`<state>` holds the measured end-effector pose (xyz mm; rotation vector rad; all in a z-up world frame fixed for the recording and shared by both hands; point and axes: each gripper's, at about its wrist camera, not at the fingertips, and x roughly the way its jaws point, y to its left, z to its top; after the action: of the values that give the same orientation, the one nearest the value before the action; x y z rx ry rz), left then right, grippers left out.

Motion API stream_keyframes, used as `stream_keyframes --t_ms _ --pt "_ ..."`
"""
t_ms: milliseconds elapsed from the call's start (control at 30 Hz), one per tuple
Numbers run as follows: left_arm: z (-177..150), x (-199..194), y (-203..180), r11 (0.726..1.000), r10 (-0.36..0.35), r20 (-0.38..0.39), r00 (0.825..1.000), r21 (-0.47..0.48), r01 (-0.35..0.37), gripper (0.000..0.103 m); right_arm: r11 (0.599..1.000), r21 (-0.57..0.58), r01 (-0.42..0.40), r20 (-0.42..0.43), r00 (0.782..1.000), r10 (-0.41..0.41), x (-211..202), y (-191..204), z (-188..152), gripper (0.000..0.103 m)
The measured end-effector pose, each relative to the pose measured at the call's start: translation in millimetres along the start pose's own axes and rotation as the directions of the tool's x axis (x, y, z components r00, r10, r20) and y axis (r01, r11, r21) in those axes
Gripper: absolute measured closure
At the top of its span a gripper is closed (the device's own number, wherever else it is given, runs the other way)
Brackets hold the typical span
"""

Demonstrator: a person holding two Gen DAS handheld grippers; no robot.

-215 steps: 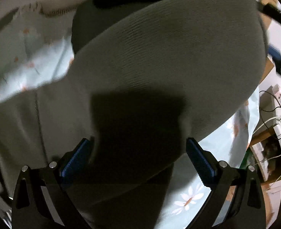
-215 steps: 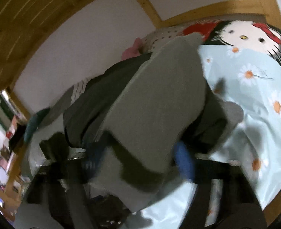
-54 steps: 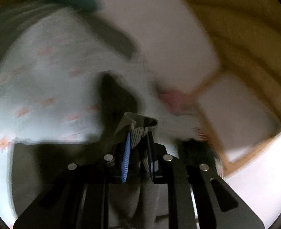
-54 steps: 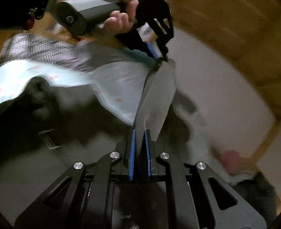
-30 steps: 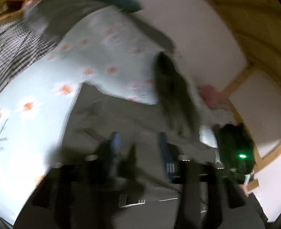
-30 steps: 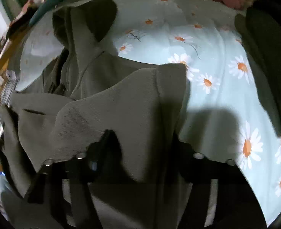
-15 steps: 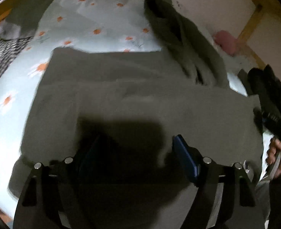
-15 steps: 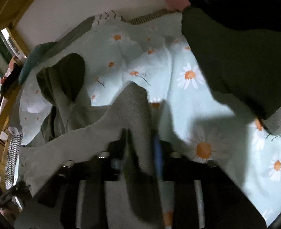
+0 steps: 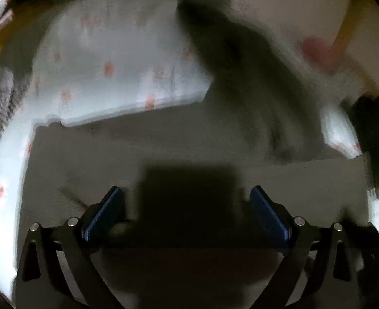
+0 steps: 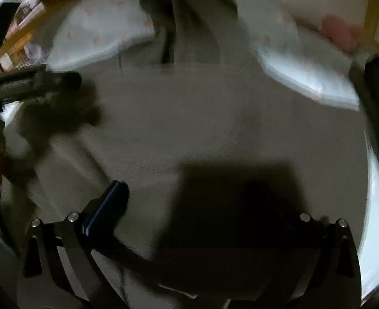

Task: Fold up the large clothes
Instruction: 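Release the hoodie and smooth the folded layer with both grippers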

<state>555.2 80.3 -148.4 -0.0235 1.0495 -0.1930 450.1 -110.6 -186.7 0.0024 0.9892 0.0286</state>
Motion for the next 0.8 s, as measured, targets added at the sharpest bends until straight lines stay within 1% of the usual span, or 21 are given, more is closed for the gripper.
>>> stream_keyframes --t_ms 33,67,100,133,167,200,233,267,300,333,367,400,500,600,700,767,800 --pt "-4.7 11.5 2.0 1.0 0.01 -0.01 1.0 0.01 -0.01 0.006 1.0 -0.009 0.0 0.009 1.0 0.0 -4.5 0.7 -3.6 0.003" --pt "-13.6 11.5 -2.3 0.996 0.03 0.067 0.997 0.081 -0.035 0.005 1.0 -0.015 0.001 0.001 1.0 -0.001 -10.7 1.2 -4.6 0.003" --pt "-20.4 12.4 -8.1 0.99 0.059 0.103 0.993 0.12 -0.071 0.005 1.0 -0.007 -0.001 0.012 1.0 0.001 -20.3 -0.4 -3.0 0.004" --pt "-23.1 11.3 -9.2 0.989 0.065 0.121 0.99 0.123 -0.08 0.005 1.0 0.014 -0.017 0.057 0.998 0.016 -36.9 -3.7 0.9 0.004" --pt "-24.6 10.9 -9.1 0.989 0.066 0.129 0.989 0.121 -0.081 0.005 0.999 0.033 -0.013 0.1 0.995 0.01 -49.2 -9.0 3.4 0.004" --pt "-24.9 11.2 -8.5 0.99 0.061 0.127 0.99 0.116 -0.076 0.005 0.999 0.048 0.015 0.12 0.993 -0.021 -55.2 -15.6 5.0 0.004" --pt "-24.9 12.6 -8.0 0.991 0.059 0.126 0.99 0.113 -0.074 0.005 0.996 0.066 0.052 0.096 0.994 -0.058 -48.3 -25.9 8.0 0.004" --pt "-26.9 11.6 -9.1 0.99 0.062 0.132 0.989 0.115 -0.077 0.005 0.995 0.077 0.066 0.052 0.996 -0.07 -35.0 -32.1 10.4 0.004" --pt "-27.8 10.6 -9.2 0.99 0.063 0.137 0.989 0.115 -0.079 0.005 0.993 0.098 0.072 -0.027 0.997 -0.069 -12.1 -43.2 6.4 0.003" --pt "-27.2 11.4 -9.8 0.99 0.063 0.139 0.988 0.115 -0.079 0.005 0.992 0.124 0.026 -0.043 0.999 -0.021 5.0 -52.5 -1.0 0.002" --pt "-28.1 11.5 -10.1 0.99 0.061 0.14 0.988 0.114 -0.077 0.005 0.992 0.126 0.011 0.014 1.0 -0.013 6.7 -54.7 -5.6 0.002" --pt "-27.9 11.6 -13.6 0.99 0.061 0.14 0.988 0.114 -0.078 0.005 0.994 0.107 0.033 0.024 0.999 -0.036 5.6 -51.1 -6.6 0.002" --pt "-27.8 9.4 -11.7 0.99 0.061 0.146 0.987 0.115 -0.078 0.005 0.991 0.12 0.05 0.026 0.998 -0.053 5.4 -49.8 -5.8 0.002" --pt "-26.0 11.8 -9.1 0.99 0.063 0.146 0.987 0.117 -0.08 0.005 0.992 0.118 0.041 0.029 0.999 -0.045 4.0 -50.4 -7.0 0.002" --pt "-21.6 7.6 -8.8 0.991 0.056 0.126 0.991 0.114 -0.07 0.005 0.992 0.121 0.02 0.044 0.999 -0.026 -5.0 -48.5 -7.6 0.003" --pt "-16.5 -0.7 -6.9 0.994 0.02 0.118 0.993 0.103 -0.032 0.005 0.995 0.095 0.005 0.106 0.994 -0.015 -19.6 -53.8 -4.0 0.003" --pt "-12.9 -7.6 -5.2 0.996 -0.01 0.13 0.991 0.089 -0.002 0.005 0.997 0.072 0.005 0.152 0.988 -0.016 -29.8 -53.7 1.0 0.003"
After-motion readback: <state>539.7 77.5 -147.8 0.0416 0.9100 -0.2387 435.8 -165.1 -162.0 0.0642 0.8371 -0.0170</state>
